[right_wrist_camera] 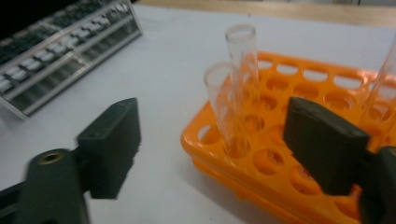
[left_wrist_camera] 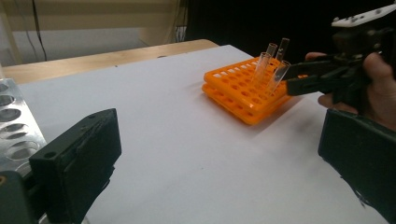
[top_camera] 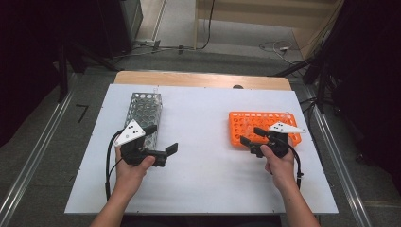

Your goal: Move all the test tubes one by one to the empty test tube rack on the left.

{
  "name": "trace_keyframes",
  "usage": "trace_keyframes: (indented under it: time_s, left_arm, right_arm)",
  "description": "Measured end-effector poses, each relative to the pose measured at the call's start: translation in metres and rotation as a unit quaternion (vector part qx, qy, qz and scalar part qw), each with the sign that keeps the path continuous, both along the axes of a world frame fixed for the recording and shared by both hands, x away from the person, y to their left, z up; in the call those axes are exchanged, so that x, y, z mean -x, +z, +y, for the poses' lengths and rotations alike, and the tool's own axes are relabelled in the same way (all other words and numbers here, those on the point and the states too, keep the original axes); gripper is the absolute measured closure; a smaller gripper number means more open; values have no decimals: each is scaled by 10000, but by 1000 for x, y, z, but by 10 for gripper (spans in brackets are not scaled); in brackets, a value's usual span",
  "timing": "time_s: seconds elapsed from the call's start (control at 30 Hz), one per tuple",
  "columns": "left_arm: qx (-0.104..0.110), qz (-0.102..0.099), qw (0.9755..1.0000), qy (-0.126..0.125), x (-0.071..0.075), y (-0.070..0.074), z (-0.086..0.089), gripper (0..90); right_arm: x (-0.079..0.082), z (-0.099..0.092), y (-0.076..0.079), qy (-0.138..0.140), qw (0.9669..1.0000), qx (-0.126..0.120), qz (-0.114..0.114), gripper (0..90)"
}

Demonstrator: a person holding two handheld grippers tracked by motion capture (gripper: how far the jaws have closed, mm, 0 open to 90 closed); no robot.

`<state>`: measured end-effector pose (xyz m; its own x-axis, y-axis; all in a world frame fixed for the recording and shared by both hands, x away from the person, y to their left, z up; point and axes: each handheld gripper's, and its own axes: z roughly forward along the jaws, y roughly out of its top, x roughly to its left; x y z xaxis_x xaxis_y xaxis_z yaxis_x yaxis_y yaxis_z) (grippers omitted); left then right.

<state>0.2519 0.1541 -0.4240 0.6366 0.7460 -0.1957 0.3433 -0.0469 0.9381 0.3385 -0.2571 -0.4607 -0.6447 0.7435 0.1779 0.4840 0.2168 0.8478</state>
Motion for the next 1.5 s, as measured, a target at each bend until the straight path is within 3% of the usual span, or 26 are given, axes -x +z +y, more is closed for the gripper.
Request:
trace_keyframes:
  time_s: [0.13,0.2,0.3,0.53,0.77,1.0,1.17,1.5]
  left_arm:
    - [-23,17,10000,-60,1,-3,-4,0]
    - [-31,40,10000,-68,1,-4,-5,0]
    - [-50,56,9999,-102,2,-6,-7,0]
    - [-66,88,9998,-160,2,-9,-12,0]
    - [-96,135,9997,-184,2,-12,-13,0]
    - [-95,146,9996,-202,2,-12,-14,0]
    - [-96,142,9996,-210,3,-12,-15,0]
    - [-91,128,9997,-207,3,-11,-15,0]
  right_arm:
    - [-2,1,-6,-71,9999,16,83,303]
    - [-5,2,-8,-224,9997,59,70,405]
    - [-6,3,-10,-234,9997,77,65,472]
    - [-7,12,-14,-257,9990,338,-125,618]
    - [-2,18,-19,-419,9972,528,-328,669]
    - [-1,16,-20,-547,9965,514,-378,735]
    - [-1,12,-19,-536,9974,349,-343,739]
    - [6,5,0,-435,9971,107,-615,740]
